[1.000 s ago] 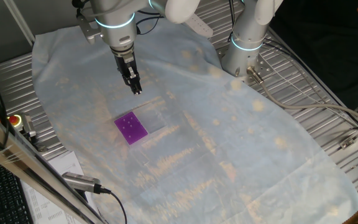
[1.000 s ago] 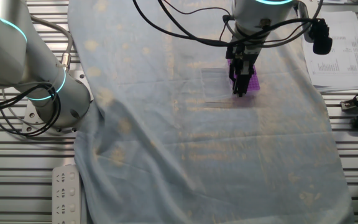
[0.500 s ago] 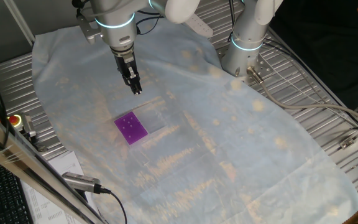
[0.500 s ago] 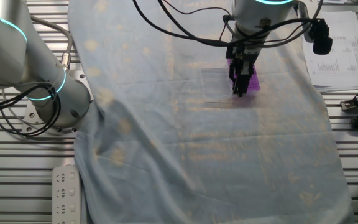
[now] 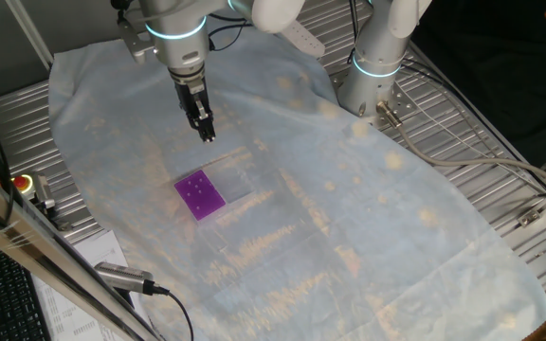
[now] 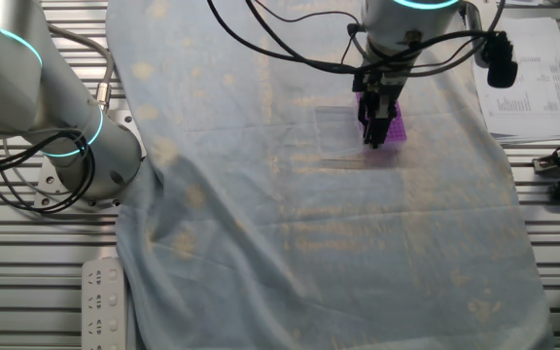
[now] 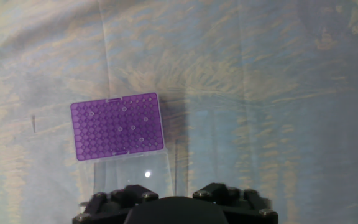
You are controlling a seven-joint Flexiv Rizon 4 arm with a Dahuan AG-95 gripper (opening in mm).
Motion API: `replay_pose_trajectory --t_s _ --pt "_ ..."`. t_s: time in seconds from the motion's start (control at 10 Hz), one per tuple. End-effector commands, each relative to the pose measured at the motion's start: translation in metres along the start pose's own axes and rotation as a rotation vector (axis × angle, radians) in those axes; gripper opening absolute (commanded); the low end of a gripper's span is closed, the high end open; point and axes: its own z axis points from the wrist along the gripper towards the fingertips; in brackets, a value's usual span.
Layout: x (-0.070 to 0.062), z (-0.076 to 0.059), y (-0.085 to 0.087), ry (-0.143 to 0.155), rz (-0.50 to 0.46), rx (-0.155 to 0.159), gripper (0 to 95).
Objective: Insert a small pipette tip into the holder for small pipette tips
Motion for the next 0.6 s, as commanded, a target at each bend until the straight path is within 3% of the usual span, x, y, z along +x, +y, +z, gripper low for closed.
replay_pose_trajectory --t_s 0.1,0.6 --pt "-0.0016 0.0005 0.0006 0.005 0.0 0.0 0.0" --pt "-0.006 -0.002 0.0026 0.005 0.0 0.003 0.0"
